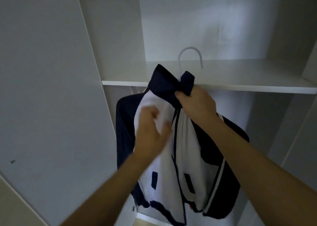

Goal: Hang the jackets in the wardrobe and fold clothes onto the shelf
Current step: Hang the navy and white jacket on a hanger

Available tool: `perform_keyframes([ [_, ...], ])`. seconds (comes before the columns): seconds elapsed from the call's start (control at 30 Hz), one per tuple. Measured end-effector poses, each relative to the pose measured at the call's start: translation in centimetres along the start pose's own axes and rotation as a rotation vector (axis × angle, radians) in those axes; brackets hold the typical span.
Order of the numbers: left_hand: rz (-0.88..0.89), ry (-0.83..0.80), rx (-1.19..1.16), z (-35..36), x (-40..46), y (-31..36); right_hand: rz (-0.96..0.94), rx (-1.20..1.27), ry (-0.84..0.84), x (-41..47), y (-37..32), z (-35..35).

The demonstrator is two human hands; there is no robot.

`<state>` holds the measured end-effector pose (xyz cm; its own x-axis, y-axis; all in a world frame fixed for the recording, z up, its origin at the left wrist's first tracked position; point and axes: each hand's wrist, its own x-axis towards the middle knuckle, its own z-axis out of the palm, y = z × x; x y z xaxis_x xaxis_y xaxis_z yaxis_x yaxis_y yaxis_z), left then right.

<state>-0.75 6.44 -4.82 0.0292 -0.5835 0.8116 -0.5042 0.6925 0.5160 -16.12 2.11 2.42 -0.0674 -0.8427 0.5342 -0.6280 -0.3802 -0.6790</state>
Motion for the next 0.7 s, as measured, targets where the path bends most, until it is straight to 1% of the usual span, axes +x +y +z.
perform_keyframes([
  [0.03,0.027,-0.087,0.118,1.2,-3.2,-0.9,0.028,0.027,-0.001,0.0,-0.1,-0.1],
  [0.07,0.01,-0.176,0.208,2.5,-6.0,-2.0,0.042,0.056,0.001,0.0,-0.2,-0.4],
  [0.1,-0.063,-0.236,0.26,3.8,-8.4,-3.0,0.048,0.087,0.007,0.0,-0.3,-0.7],
  [0.17,-0.311,-0.262,0.283,5.5,-11.6,-4.4,0.058,0.134,0.026,-0.2,-0.7,-1.7],
  [0.23,-0.612,-0.276,0.226,6.1,-12.5,-5.5,0.066,0.174,0.05,-0.3,-1.0,-2.8],
  [0.27,-0.703,-0.303,0.191,6.4,-12.4,-5.9,0.073,0.203,0.063,-0.5,-1.0,-3.4],
  [0.3,-0.734,-0.347,0.159,6.6,-12.1,-6.1,0.083,0.236,0.077,-0.7,-1.0,-3.9],
  [0.37,-0.683,-0.429,0.061,7.3,-11.7,-6.0,0.1,0.296,0.109,-1.2,-0.8,-4.5],
  [0.4,-0.641,-0.444,-0.005,7.7,-11.8,-5.6,0.116,0.314,0.122,-1.5,-0.7,-4.8],
  [0.43,-0.608,-0.419,-0.062,8.0,-12.1,-5.1,0.133,0.325,0.135,-1.8,-0.6,-5.0],
  [0.5,-0.507,-0.292,-0.103,7.8,-12.8,-4.4,0.156,0.345,0.162,-2.4,-0.4,-5.4],
  [0.57,-0.281,-0.2,-0.03,7.0,-13.1,-4.3,0.187,0.363,0.18,-3.0,-0.2,-5.7],
  [0.6,-0.146,-0.198,0.008,6.7,-13.2,-4.6,0.202,0.371,0.188,-3.3,-0.1,-5.7],
  [0.63,-0.029,-0.216,0.052,6.3,-13.1,-4.7,0.215,0.373,0.197,-3.6,0.1,-5.8],
  [0.7,0.136,-0.284,0.14,5.2,-12.8,-4.5,0.245,0.369,0.219,-4.1,0.5,-6.0],
])
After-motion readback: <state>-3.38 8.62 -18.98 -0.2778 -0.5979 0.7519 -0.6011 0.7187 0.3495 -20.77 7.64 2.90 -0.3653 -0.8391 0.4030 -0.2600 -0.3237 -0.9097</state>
